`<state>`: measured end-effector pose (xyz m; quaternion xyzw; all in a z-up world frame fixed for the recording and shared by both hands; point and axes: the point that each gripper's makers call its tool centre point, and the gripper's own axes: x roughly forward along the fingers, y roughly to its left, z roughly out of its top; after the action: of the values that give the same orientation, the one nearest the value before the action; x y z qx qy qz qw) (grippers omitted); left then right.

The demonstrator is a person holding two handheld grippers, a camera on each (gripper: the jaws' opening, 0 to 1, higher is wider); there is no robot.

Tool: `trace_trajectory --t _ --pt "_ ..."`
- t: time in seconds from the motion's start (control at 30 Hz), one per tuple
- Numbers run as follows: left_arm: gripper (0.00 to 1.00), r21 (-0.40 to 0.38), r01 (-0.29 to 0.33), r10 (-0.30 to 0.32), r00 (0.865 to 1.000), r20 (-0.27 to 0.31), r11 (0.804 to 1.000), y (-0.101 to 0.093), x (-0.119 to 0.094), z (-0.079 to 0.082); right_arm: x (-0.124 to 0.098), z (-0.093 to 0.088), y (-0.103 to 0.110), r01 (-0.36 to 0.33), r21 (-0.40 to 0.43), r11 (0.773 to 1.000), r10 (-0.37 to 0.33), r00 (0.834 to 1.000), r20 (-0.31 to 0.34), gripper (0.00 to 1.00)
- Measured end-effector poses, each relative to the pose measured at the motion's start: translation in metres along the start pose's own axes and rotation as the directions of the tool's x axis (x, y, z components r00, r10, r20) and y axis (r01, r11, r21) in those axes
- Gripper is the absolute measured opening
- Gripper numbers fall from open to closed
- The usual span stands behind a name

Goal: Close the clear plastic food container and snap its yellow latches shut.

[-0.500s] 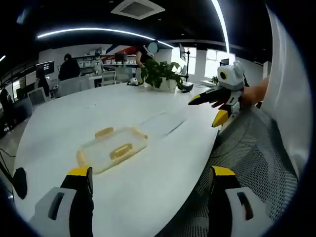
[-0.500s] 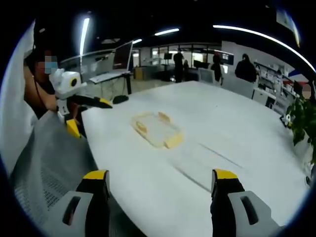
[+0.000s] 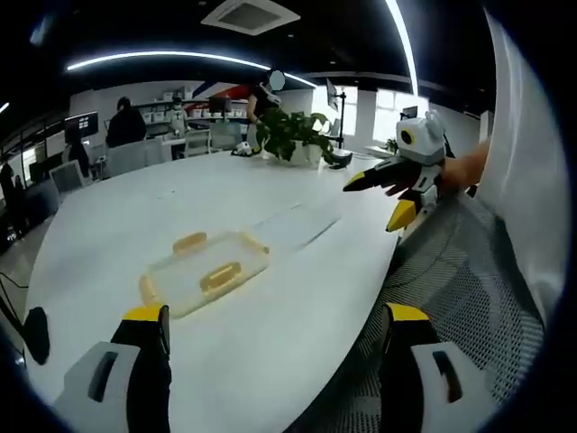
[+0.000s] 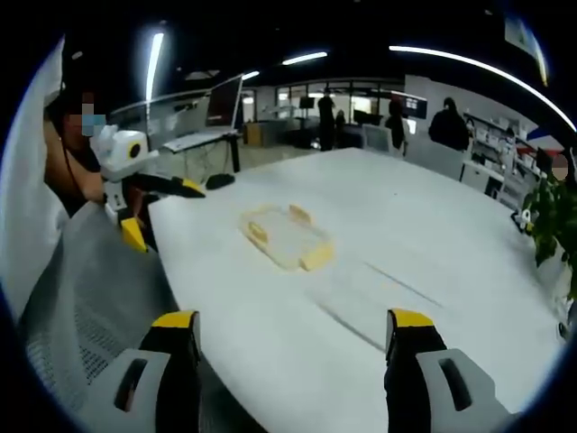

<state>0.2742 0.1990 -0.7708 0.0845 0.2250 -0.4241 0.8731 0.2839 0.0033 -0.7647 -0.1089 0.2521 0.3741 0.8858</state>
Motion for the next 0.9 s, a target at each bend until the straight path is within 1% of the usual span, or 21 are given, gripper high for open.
trace_trajectory --t 0.9 --pt "0.98 0.013 0.008 -0.008 1.000 -0.001 1.000 -0.0011 0.0000 0.0002 0.0007 -0.0013 0.0030 -0.012 -0.008 1.000 0.012 1.000 -0.012 0.84"
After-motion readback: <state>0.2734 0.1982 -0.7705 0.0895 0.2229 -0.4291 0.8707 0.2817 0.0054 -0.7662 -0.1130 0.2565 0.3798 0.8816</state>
